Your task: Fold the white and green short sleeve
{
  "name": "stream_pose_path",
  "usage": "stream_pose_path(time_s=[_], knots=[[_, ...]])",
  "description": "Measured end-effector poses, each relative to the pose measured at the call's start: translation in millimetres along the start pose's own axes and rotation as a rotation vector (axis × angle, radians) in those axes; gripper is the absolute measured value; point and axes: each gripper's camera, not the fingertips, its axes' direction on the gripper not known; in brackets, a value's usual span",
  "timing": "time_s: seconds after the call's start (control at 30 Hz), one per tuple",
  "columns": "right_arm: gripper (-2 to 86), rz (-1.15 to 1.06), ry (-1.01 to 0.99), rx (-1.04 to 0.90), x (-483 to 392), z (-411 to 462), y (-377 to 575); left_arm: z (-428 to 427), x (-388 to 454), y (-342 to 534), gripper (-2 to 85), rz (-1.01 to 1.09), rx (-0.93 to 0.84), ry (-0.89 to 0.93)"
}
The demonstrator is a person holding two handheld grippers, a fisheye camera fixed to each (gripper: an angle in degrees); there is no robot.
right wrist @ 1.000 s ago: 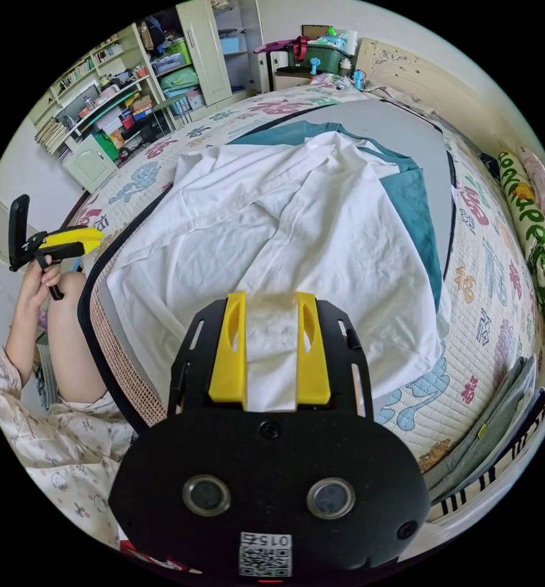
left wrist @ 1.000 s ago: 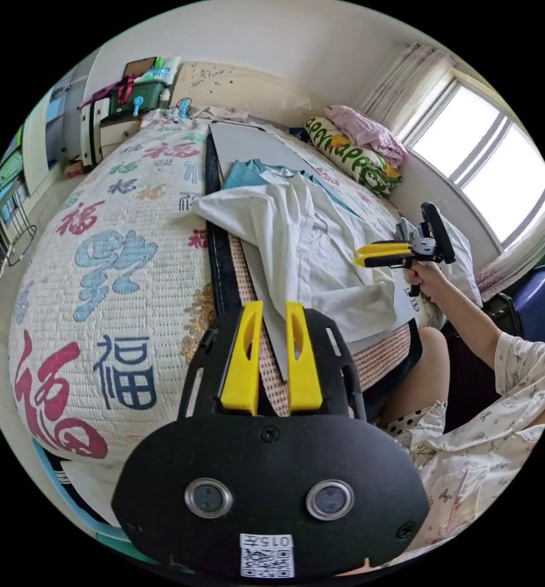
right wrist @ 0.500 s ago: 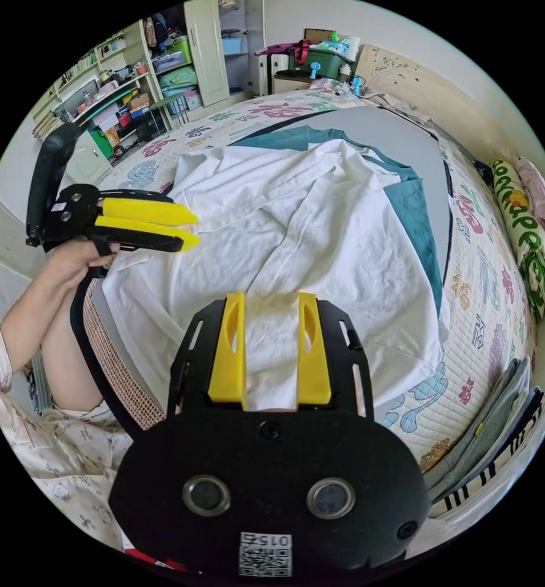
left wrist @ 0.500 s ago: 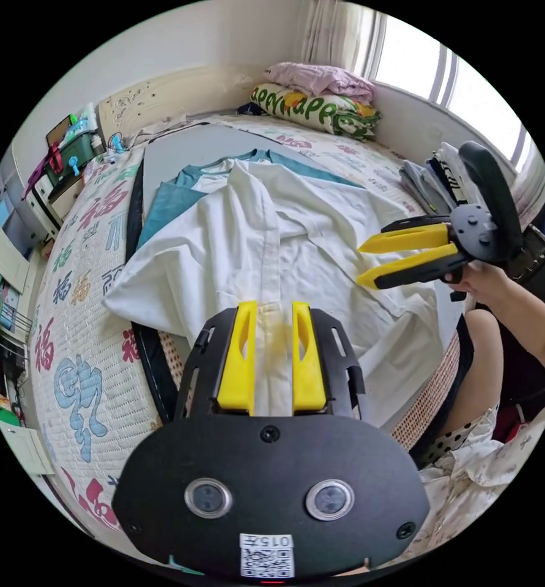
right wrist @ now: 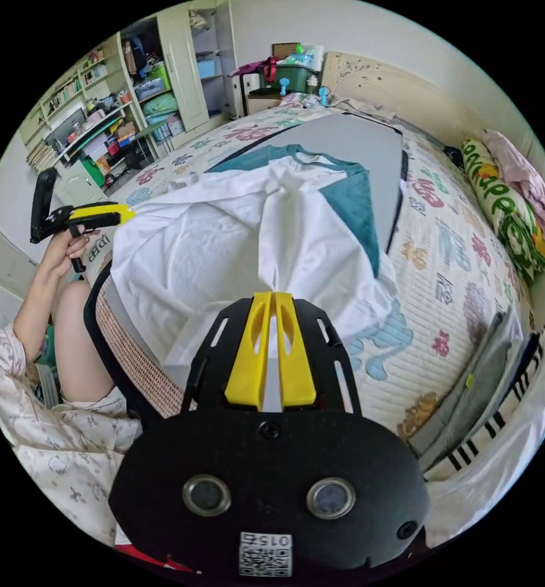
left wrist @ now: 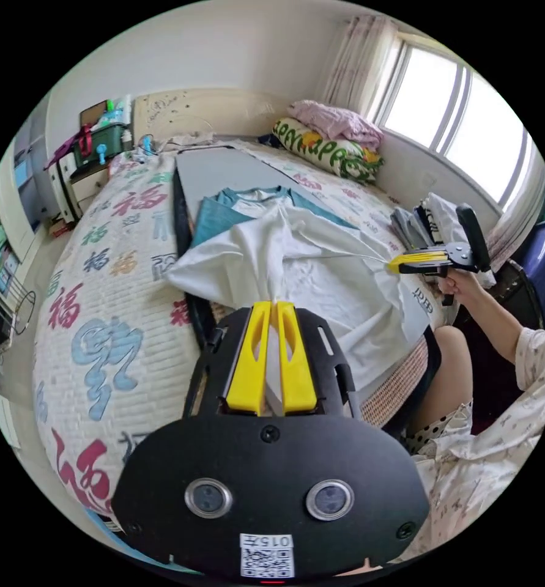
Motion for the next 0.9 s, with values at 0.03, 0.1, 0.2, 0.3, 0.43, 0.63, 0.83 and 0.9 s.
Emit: stream_pose_path(time_s=[0.03, 0.1, 0.2, 0.3, 0.43, 0.63, 0.83, 0.9], knots=[[0.3, 0.040, 0.002, 0.028, 13, -31, 22, -36, -10, 25, 0.2, -0.024, 0.032, -0.001], [0.2, 0.110, -0.010, 0.069, 30, -74, 63, -79, -19, 66, 0.1, -0.058, 0.043, -0.023], [-0.1, 0.212, 0.009, 0.087, 37, -124, 139, -119, -27, 131, 0.1, -0.112, 0.007, -0.065], [-0.4, 0.264, 0.016, 0.046, 23, -144, 197, -129, -30, 182, 0.0, -0.168, -0.036, -0.047], [-0.6, 0.331, -0.030, 0.026, 5, -158, 240, -133, -5, 222, 0.0, -0.157, -0.106, -0.037], [-0.1, 0.304, 0.018, -0.050, -25, -160, 256, -136, 29, 246, 0.4, -0.108, -0.180, -0.067], [5.6, 0.278, -0.019, -0.132, -30, -171, 275, -152, 35, 257, 2.4, -0.108, -0.242, -0.077], [6.3, 0.272, -0.027, -0.097, -25, -194, 284, -171, 28, 260, 3.4, -0.126, -0.214, -0.070]])
